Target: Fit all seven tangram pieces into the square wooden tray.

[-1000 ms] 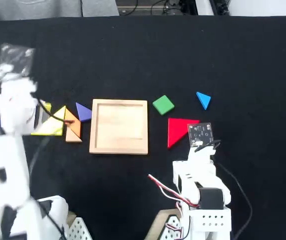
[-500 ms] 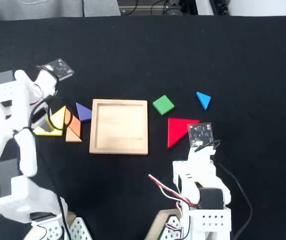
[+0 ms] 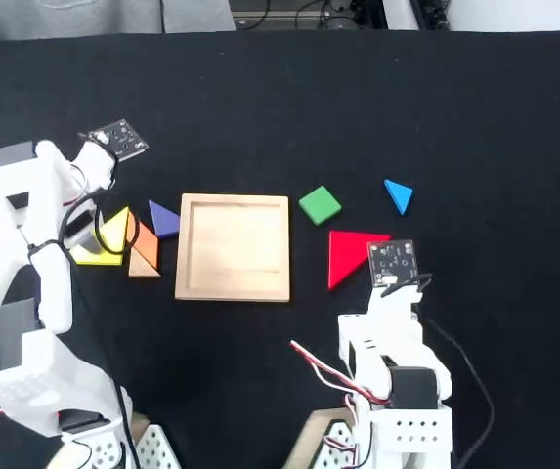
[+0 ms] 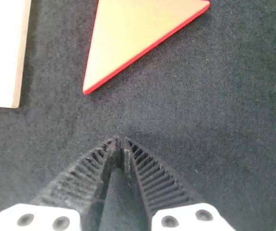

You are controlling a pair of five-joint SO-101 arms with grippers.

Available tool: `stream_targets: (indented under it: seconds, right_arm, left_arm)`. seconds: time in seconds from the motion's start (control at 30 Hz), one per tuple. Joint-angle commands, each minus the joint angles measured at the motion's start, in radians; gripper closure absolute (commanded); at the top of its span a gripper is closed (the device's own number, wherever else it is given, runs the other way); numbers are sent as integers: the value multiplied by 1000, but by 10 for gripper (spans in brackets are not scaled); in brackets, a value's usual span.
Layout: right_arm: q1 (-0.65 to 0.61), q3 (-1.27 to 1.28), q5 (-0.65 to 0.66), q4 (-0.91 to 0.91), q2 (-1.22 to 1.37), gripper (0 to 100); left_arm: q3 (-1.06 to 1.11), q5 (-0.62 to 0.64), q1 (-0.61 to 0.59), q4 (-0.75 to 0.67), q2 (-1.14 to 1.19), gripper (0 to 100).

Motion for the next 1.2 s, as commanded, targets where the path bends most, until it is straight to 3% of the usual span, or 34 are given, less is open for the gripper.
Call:
stream_targets:
  seconds: [0.0, 0.3, 0.4, 0.83, 0.93, 1.03, 1.17]
  right_arm:
    - [-8, -2, -8, 6, -87, 985]
    - [-8, -2, -8, 6, -87, 985]
    - [-8, -2, -8, 6, -87, 985]
    - [-8, -2, -8, 6, -87, 985]
    - [-8, -2, -8, 6, -87, 985]
    - [-8, -2, -8, 6, -87, 985]
    - [-8, -2, -8, 6, -87, 985]
  left_arm:
    - [42, -9, -13, -112, -11, 782]
    - [231, -8, -12, -331, -8, 778]
    - [237, -3, -12, -353, -11, 716]
    - [140, -6, -19, -313, -6, 695]
    - [128, -3, 4, -255, -14, 635]
    - [122, 63, 50, -169, -18, 590]
    - [96, 97, 79, -157, -6, 591]
